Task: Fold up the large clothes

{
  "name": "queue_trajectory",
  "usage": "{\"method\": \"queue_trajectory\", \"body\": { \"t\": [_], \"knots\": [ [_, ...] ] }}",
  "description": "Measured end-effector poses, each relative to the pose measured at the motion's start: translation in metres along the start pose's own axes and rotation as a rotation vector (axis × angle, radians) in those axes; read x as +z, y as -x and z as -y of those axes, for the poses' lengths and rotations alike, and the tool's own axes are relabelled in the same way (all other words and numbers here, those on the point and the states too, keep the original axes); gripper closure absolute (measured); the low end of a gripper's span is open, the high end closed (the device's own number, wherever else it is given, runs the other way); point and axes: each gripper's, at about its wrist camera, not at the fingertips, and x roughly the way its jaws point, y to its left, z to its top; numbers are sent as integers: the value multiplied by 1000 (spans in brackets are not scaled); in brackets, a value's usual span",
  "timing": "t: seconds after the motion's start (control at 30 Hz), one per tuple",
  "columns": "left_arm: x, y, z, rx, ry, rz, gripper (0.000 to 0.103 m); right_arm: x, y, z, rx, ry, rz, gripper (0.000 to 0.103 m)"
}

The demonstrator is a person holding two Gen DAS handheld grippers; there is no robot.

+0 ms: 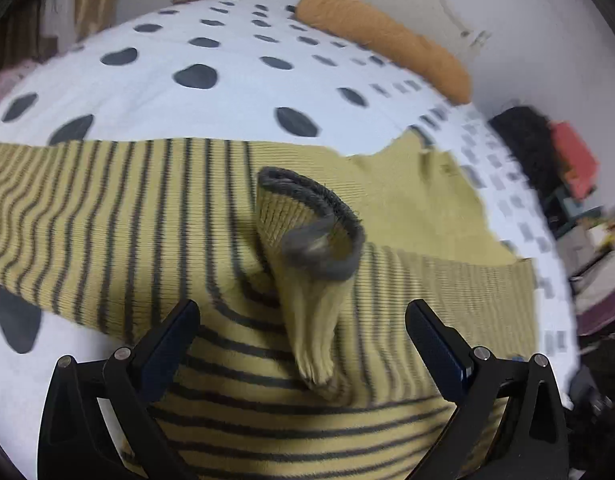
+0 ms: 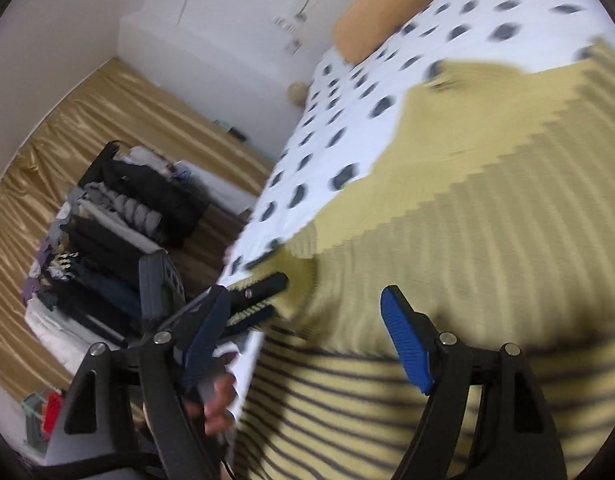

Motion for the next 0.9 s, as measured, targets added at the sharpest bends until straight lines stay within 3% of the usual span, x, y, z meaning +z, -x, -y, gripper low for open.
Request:
{"method": "queue_trajectory", "body": {
  "t": [0.13,0.17,0.27,0.33,0.4,0.47,0.57,0.7,0.77,0.8,0.9],
  "knots": [
    [-5,-19,-8,121,42,-8,2,2,50,17,-131,17,53,25],
    [-7,-21,-14,131,58,9,8,3,57,23,-150,7,69,25],
    [-10,-19,-24,178,66,78,44,10,73,53,-182,-98,98,42],
    [-12,-15,-34,150,87,88,52,9,89,79,-221,-199,91,54],
    [-12,-10,-40,126,110,100,64,3,98,99,-198,-271,104,54],
    [-11,-7,-41,94,119,115,69,-6,105,115,-215,-352,127,54],
    [-10,-7,-44,55,127,124,70,-8,111,124,-229,-357,160,54],
    [-10,-4,-55,4,186,132,70,18,94,135,-247,-349,176,54],
    [-9,-5,-54,8,175,127,73,33,83,135,-284,-305,180,71],
    [-8,-5,-52,13,162,133,80,36,84,141,-298,-301,177,81],
    [-3,4,-41,-28,114,189,88,41,91,135,-326,-269,240,87]
  ]
}}
